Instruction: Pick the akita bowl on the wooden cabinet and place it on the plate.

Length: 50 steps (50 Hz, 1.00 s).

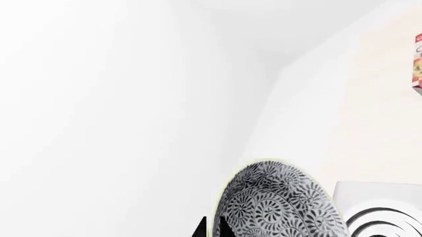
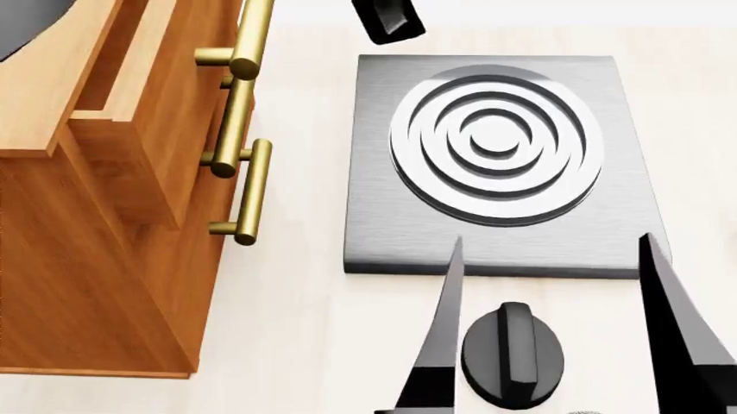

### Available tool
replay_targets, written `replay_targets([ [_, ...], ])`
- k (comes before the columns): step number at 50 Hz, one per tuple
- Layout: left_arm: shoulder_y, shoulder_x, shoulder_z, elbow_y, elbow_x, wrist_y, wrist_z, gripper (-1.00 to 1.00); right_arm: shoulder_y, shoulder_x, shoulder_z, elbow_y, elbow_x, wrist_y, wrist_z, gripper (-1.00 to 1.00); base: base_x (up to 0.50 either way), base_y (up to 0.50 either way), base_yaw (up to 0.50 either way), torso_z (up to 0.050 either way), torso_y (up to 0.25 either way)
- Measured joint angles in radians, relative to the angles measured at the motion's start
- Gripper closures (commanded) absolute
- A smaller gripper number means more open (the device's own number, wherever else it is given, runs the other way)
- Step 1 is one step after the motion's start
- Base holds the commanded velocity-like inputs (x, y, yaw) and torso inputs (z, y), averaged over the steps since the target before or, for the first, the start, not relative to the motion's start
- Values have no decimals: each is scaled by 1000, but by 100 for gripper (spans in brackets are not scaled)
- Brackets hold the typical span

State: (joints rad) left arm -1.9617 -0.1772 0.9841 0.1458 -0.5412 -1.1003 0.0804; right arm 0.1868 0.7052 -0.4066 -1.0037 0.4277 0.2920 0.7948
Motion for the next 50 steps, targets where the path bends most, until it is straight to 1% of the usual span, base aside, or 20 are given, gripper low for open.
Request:
replay_targets([
  [18, 38, -22, 4, 33, -11, -9, -16, 100, 111, 12, -16, -22, 54, 79, 22, -100, 0, 0, 0, 0, 1],
  [50, 76, -61, -6, 78, -30, -4, -27, 100, 223, 29, -30, 13, 118, 116, 30, -100, 0, 0, 0, 0, 1],
])
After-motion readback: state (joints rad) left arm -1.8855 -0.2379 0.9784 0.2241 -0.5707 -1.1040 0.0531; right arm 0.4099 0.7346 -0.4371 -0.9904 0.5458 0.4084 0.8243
